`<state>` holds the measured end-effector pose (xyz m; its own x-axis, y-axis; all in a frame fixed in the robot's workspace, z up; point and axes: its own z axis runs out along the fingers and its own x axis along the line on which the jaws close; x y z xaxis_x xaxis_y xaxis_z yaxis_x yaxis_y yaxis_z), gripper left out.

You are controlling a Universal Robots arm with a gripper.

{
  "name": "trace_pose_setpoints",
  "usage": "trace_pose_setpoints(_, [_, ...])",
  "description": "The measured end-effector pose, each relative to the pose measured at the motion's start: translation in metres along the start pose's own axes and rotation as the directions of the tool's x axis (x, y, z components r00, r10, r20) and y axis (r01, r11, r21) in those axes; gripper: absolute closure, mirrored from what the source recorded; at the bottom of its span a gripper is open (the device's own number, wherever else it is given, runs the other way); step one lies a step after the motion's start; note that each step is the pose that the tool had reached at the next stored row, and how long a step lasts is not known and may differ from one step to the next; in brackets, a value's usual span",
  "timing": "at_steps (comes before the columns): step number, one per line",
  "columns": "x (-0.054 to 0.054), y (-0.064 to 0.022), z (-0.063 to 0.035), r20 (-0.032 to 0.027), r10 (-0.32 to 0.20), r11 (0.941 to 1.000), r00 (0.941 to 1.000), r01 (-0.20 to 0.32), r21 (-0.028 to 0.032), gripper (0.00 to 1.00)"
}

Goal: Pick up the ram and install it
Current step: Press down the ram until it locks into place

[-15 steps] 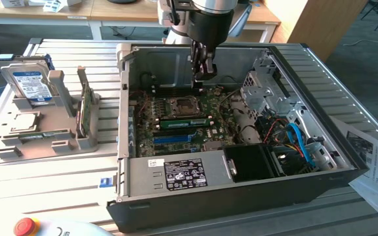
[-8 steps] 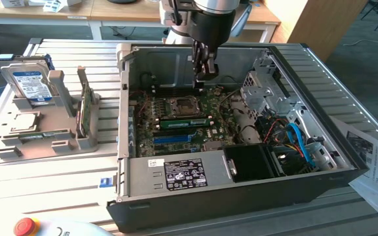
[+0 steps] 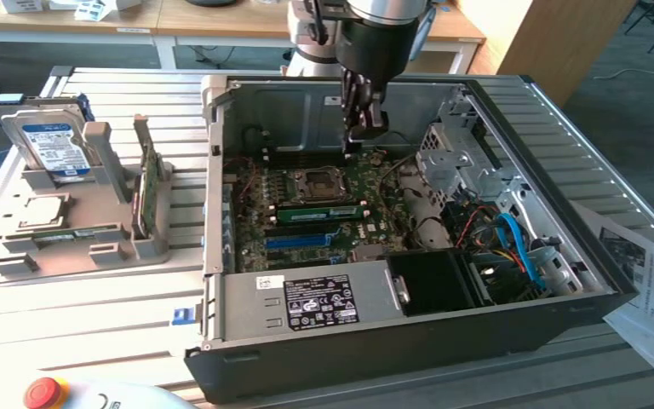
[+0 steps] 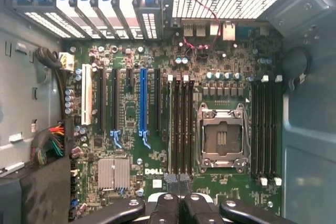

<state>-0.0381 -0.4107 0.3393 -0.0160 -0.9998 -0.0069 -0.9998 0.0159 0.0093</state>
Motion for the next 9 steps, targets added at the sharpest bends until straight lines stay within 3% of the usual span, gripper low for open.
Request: trace_pose_setpoints(9, [0.0, -0.0118, -0.0001, 0.0, 0.0, 1.0, 1.0, 0.0, -0.0001, 0.9])
